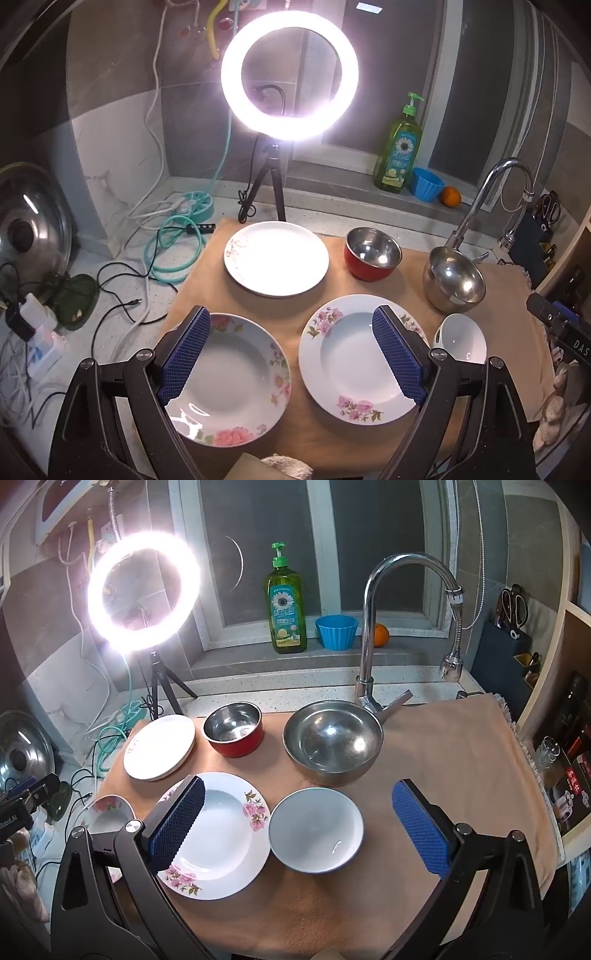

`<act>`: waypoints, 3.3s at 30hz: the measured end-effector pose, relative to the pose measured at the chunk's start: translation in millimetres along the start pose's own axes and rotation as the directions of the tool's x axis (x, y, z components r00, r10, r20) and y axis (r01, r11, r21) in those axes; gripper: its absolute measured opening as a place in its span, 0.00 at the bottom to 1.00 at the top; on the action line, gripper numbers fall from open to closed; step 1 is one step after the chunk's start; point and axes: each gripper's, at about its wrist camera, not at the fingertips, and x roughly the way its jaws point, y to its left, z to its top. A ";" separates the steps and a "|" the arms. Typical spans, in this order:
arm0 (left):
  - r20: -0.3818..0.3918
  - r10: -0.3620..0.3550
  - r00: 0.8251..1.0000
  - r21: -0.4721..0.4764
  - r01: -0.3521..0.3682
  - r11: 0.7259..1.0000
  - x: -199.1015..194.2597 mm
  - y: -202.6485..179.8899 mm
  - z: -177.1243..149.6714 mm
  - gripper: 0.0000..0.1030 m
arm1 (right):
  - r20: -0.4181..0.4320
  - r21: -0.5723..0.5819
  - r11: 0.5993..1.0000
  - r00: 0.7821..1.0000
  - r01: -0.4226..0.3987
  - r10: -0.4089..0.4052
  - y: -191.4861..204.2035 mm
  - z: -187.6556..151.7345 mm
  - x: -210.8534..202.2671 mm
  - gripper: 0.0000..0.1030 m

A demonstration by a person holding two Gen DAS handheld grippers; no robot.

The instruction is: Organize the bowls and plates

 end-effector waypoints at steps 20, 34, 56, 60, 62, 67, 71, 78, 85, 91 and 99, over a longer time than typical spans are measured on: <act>-0.020 0.024 1.000 0.006 -0.024 1.000 6.8 6.4 -5.7 0.87 | -0.011 -0.006 1.000 1.000 0.001 -0.002 1.9 2.0 5.3 1.00; -0.017 0.026 1.000 0.010 -0.026 1.000 9.0 3.1 -6.8 0.87 | 0.003 -0.012 1.000 1.000 0.008 -0.008 4.3 3.2 0.9 1.00; 0.006 0.014 1.000 0.014 -0.014 1.000 3.9 -2.1 0.7 0.87 | 0.044 -0.018 0.999 0.999 0.029 -0.028 4.3 11.3 -8.7 1.00; 0.013 0.013 1.000 0.016 -0.013 1.000 3.3 -1.6 2.1 0.87 | 0.050 -0.016 0.999 0.998 0.030 -0.029 4.8 11.0 -8.6 1.00; 0.015 0.013 1.000 0.017 -0.013 1.000 2.9 -1.8 3.0 0.87 | 0.054 -0.015 0.999 0.998 0.030 -0.029 5.5 11.2 -8.9 1.00; 0.016 0.011 1.000 0.018 -0.012 1.000 3.1 -2.2 4.1 0.87 | 0.057 -0.016 0.999 0.998 0.032 -0.031 6.5 12.5 -9.3 1.00; 0.016 0.011 1.000 0.019 -0.011 1.000 3.4 -2.9 5.1 0.87 | 0.056 -0.016 0.999 0.998 0.033 -0.032 6.5 12.3 -9.2 1.00; 0.011 0.011 1.000 0.019 -0.011 1.000 4.3 -4.9 5.5 0.87 | 0.054 -0.017 0.999 0.998 0.034 -0.033 7.3 12.5 -8.3 1.00; 0.004 0.008 1.000 0.021 -0.008 1.000 6.0 -5.9 5.2 0.87 | 0.040 -0.017 0.999 0.999 0.034 -0.033 9.8 11.0 -4.9 1.00; 0.003 0.007 1.000 0.020 -0.007 1.000 6.3 -5.7 4.0 0.87 | 0.037 -0.016 0.999 0.999 0.036 -0.036 9.6 10.6 -4.3 1.00; -0.028 0.004 1.000 0.010 -0.003 1.000 14.1 -0.3 -0.5 0.87 | 0.009 -0.014 1.000 1.000 0.026 -0.025 6.0 3.6 2.1 1.00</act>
